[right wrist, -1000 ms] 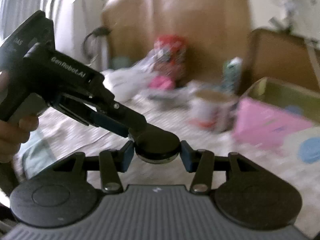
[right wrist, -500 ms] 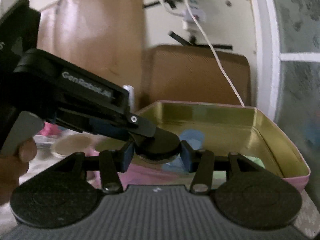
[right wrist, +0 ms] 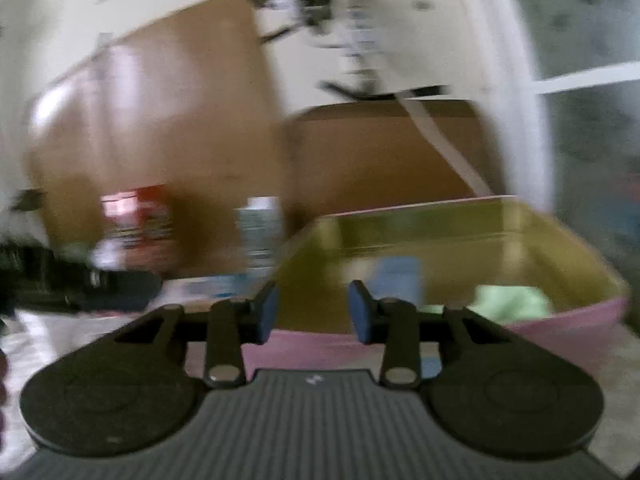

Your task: Organize soft objects

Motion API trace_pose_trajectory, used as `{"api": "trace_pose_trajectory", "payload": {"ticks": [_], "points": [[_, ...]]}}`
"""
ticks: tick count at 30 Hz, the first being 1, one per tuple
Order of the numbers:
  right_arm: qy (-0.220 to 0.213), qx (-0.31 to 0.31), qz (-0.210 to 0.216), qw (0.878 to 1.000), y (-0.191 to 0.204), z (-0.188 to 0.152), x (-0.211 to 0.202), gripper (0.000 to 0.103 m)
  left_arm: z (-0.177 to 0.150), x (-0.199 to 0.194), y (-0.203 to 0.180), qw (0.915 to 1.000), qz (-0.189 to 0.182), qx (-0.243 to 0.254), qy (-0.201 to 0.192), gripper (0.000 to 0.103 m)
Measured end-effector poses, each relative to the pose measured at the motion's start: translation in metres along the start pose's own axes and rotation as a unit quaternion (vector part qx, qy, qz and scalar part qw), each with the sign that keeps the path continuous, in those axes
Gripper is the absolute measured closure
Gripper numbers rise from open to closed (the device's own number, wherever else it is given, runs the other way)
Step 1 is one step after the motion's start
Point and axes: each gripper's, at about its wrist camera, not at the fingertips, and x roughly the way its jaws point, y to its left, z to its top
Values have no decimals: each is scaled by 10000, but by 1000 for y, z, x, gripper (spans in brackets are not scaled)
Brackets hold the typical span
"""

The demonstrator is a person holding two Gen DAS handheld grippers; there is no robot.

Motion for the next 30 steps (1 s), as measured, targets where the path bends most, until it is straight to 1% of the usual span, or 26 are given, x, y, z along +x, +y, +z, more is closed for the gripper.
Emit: {"api": "trace_pose_trajectory", "payload": {"ticks": [2, 3, 4, 5, 6, 7, 8, 9, 10, 11, 12, 13, 16, 20, 22, 24, 25, 26, 27, 28, 29, 30], "points": [[217, -283, 539, 9979, 32, 0, 11, 62, -8, -17, 33, 9973, 725, -71, -40, 51], [326, -407, 765, 9957, 49, -1, 20, 62, -12, -22, 47, 9940, 1092, -101, -53, 51], [436, -519, 978, 9929, 66, -2, 30, 61, -15, -27, 58, 9904, 1373, -148, -93, 51], [566, -626, 1156, 9897, 84, -3, 43, 58, -18, -32, 69, 9881, 1514, -216, -160, 51], [666, -727, 1279, 9869, 100, -3, 55, 56, -21, -38, 77, 9868, 1578, -284, -228, 51], [744, -851, 1385, 9839, 115, -3, 67, 49, -25, -42, 82, 9854, 1639, -353, -307, 51], [851, -1016, 1467, 9803, 131, -4, 82, 36, -26, -47, 87, 9848, 1605, -509, -418, 51], [982, -1155, 1491, 9771, 142, -4, 96, 29, -25, -54, 91, 9855, 1455, -616, -613, 52], [1114, -1251, 1449, 9752, 152, -6, 112, 20, -26, -58, 92, 9835, 1487, -662, -795, 48], [1220, -1318, 1402, 9737, 158, -7, 125, 18, -27, -62, 94, 9830, 1420, -728, -906, 44], [1322, -1402, 1337, 9721, 162, -7, 138, 16, -27, -63, 96, 9839, 1288, -774, -970, 44], [1443, -1510, 1252, 9699, 166, -8, 151, 11, -27, -64, 98, 9838, 1248, -807, -999, 44], [1727, -1594, 1026, 9666, 168, -12, 176, 9, -27, -66, 101, 9833, 1178, -926, -1037, 44], [2104, -1504, 896, 9618, 166, -12, 203, 6, -28, -68, 108, 9820, 1061, -1091, -1122, 42], [2215, -1439, 875, 9605, 164, -14, 212, 2, -29, -69, 110, 9812, 1072, -1110, -1158, 42], [2313, -1237, 889, 9609, 162, -12, 214, 3, -29, -70, 108, 9805, 1085, -1109, -1202, 42], [2312, -1220, 943, 9606, 162, -10, 211, 12, -30, -70, 108, 9802, 1090, -1115, -1224, 42], [2281, -1251, 1029, 9601, 164, -9, 207, 27, -30, -71, 108, 9799, 1084, -1128, -1240, 42], [2250, -1306, 1050, 9598, 168, -8, 202, 35, -30, -71, 109, 9797, 1080, -1146, -1242, 42], [2225, -1367, 1046, 9596, 171, -8, 194, 48, -30, -71, 110, 9796, 1074, -1172, -1230, 42], [2201, -1452, 1102, 9583, 174, -9, 185, 56, -30, -71, 111, 9795, 1066, -1203, -1213, 42], [2194, -1570, 1175, 9557, 177, -11, 179, 58, -30, -70, 111, 9793, 1070, -1239, -1190, 42]]}}
